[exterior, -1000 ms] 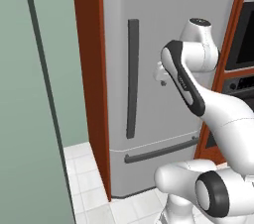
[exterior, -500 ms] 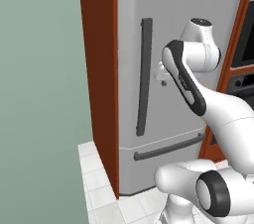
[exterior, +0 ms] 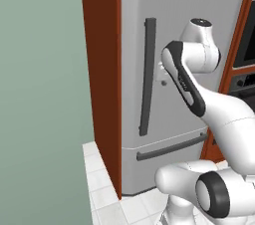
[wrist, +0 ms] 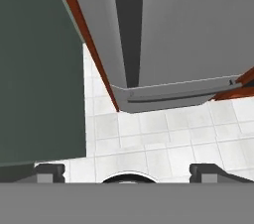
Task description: Retrieve a lemon from the fridge and place it on the cutting board with the fish.
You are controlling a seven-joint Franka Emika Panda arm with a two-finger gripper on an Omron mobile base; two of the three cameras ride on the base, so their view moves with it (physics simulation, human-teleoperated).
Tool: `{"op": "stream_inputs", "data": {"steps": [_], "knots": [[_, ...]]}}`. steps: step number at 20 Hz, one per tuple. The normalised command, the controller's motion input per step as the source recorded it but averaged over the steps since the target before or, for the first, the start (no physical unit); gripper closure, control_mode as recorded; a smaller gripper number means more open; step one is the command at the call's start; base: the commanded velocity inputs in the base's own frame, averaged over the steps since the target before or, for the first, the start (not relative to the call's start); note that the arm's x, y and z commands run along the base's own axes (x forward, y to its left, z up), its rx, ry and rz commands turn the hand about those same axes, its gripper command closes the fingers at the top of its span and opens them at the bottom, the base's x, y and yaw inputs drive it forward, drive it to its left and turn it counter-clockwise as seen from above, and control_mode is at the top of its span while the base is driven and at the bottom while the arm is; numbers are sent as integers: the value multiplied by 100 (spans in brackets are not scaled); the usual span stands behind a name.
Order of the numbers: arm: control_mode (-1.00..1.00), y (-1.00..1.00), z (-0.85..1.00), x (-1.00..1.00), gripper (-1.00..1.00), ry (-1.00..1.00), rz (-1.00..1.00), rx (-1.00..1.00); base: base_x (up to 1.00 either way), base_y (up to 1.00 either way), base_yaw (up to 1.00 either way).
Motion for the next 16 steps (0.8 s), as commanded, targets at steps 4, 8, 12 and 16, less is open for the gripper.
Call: {"op": "stream_inputs", "data": {"steps": [4,8,12,16], "knots": [[-100,0,-18,64,-100,-17,2,0,0,0,0],[-100,-1,-3,54,-100,-20,11,1,0,0,0],[-100,5,0,79,-100,-9,7,2,0,0,0],[-100,1,0,71,-100,-1,1,0,0,0,0]]}}
